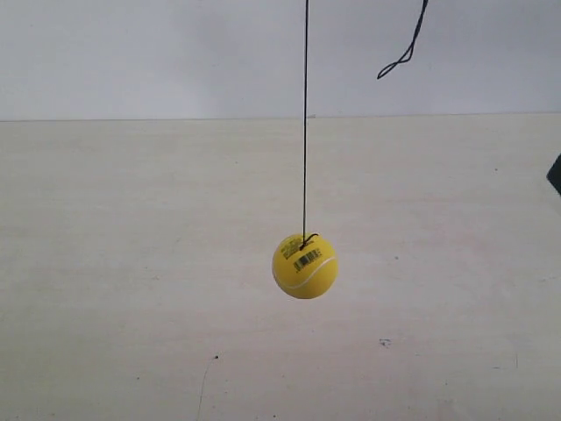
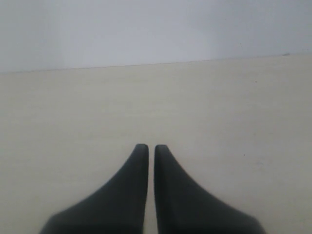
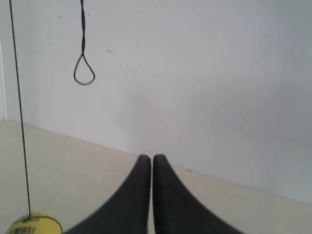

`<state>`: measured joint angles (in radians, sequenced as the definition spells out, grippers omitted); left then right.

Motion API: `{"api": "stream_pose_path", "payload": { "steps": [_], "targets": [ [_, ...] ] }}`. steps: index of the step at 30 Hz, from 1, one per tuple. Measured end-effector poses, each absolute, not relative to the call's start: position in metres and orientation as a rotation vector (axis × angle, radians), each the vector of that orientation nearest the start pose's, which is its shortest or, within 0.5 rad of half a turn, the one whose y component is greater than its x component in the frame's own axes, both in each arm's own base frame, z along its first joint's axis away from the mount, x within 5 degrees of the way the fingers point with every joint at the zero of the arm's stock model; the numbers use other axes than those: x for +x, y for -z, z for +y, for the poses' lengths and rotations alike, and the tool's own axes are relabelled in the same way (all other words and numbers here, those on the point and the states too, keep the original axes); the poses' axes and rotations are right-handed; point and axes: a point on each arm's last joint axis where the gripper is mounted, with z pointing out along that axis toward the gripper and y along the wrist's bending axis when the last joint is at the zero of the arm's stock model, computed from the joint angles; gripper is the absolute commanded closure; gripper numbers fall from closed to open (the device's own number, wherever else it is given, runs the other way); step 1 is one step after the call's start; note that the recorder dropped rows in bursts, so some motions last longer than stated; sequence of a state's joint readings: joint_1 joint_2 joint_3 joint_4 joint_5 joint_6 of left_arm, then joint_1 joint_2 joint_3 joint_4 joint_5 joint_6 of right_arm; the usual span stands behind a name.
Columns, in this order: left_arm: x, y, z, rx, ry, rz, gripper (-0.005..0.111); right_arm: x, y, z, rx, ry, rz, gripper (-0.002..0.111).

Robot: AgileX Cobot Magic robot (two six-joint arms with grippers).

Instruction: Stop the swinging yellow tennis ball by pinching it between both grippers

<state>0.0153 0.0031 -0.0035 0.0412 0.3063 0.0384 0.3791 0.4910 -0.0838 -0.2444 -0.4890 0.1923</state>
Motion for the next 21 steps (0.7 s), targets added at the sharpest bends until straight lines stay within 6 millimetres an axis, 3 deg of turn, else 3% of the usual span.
{"api": "stream_pose_path", "payload": {
  "steps": [11,21],
  "targets": [
    [0.054,-0.187,0.002,0.050,-0.075,1.789,0.102,0.042,-0.262,0.023,-0.239,-0.428,1.167,0.108],
    [0.054,-0.186,0.002,0.050,-0.075,1.791,0.102,0.042,-0.258,0.021,-0.207,-0.455,1.206,0.108]
  ]
}}
